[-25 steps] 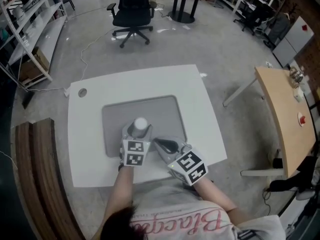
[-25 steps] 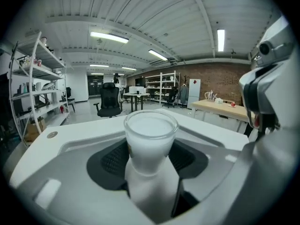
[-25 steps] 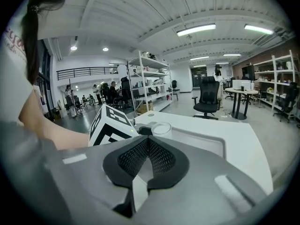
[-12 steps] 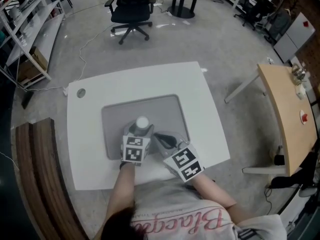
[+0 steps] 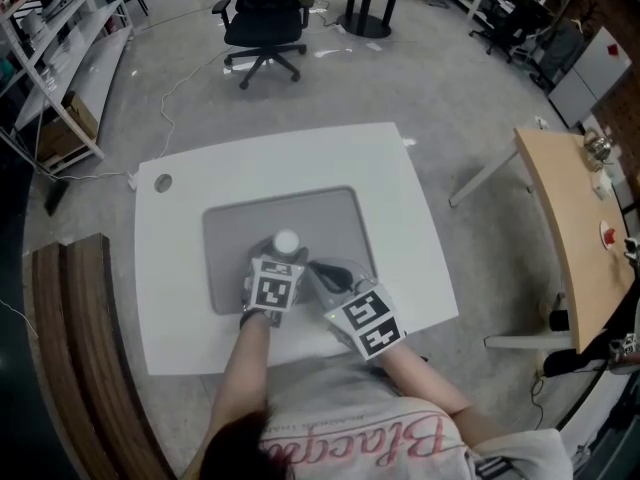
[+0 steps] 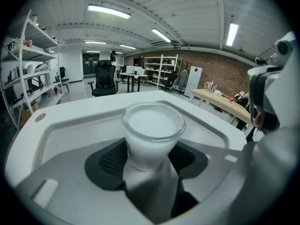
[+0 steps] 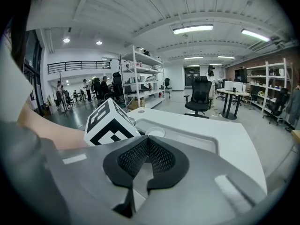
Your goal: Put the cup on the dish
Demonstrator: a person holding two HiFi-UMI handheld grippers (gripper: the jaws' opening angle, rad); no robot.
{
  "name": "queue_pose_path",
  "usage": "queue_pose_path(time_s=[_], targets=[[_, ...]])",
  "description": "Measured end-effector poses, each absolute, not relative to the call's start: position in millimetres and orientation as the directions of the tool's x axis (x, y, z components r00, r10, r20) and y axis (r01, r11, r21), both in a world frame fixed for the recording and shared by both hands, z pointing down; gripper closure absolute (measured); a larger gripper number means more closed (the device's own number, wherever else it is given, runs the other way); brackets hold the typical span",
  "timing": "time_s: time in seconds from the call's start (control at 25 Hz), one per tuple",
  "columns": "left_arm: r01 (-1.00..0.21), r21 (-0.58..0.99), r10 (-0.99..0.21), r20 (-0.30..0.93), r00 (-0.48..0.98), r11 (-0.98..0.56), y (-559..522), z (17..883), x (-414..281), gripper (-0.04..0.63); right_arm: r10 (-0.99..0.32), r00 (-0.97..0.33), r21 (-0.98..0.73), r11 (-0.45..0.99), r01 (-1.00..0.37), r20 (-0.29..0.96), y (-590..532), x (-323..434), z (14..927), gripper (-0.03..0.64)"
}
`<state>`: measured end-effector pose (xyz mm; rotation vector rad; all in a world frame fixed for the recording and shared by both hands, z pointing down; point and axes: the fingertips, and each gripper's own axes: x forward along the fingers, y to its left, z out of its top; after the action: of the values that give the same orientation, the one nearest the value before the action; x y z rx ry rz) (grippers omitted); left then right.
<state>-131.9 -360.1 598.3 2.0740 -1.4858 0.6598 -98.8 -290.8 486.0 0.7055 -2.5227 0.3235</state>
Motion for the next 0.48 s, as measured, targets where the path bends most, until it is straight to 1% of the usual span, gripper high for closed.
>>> queue_pose_path(time_s=[0.12,0.2,0.32,0.48], targets=[[-0.965,0.075,-0.721,0.65,0.239,-0.252,-357,597,-139,0.303,-0.428,-0.743,-0.091,0.834,-0.544,0.515,-290,-93,483,0.615],[-0.966,0.091,-0.726,0.643,0.243,-0.242,-349,593,-141,0.253,-0.429,-0.747,-0.089,0.836,-0.541,0.508,-287,-91,481,0.615],[-0.968,0.101,-0.746,0.62,0.243,-0.231,-336,580,-143,0.235,-0.433,-0.755,-0.08,0.841,-0.535,0.493,-281,-91,477,0.615],[-0.976,0.094,-0.78,0.588,0.214,-0.197,-314,556,-145,0.235,-0.45,-0.764,-0.058,0.844,-0.533,0.463,-274,-92,467,0.615]])
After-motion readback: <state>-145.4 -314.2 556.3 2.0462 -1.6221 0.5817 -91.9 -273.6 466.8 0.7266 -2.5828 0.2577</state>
